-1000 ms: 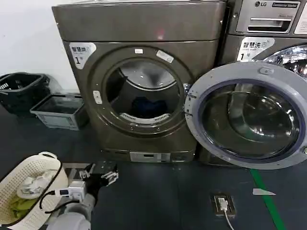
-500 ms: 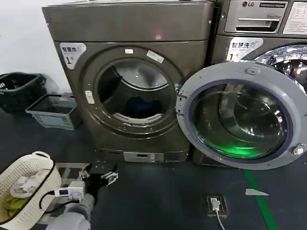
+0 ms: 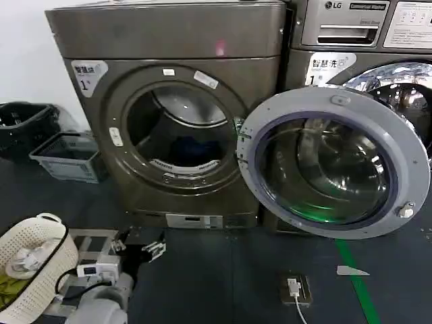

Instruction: Grasp the clothes from the dryer.

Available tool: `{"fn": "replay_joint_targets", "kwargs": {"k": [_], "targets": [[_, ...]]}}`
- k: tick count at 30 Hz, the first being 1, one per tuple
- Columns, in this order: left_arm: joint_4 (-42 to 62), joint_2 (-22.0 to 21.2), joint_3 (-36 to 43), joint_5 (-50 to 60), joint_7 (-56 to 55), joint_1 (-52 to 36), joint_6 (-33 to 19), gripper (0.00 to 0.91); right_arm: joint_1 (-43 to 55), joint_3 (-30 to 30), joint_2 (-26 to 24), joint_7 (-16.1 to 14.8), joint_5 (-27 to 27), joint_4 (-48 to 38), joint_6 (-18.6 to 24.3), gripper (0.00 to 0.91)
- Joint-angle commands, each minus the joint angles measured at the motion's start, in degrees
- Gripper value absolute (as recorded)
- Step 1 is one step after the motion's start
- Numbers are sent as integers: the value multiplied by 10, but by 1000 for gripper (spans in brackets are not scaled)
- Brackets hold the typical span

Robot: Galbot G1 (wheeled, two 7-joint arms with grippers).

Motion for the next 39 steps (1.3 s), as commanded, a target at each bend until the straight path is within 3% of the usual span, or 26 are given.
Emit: {"fn": "replay_joint_targets", "kwargs": {"k": [1, 39], "targets": [[1, -1, 0, 0, 0, 0, 28, 907, -1, 0, 0, 1, 7, 0, 9, 907], [8, -5, -3, 1, -1, 3, 28, 907, -1, -3, 14, 4, 13, 2, 25, 907]]}}
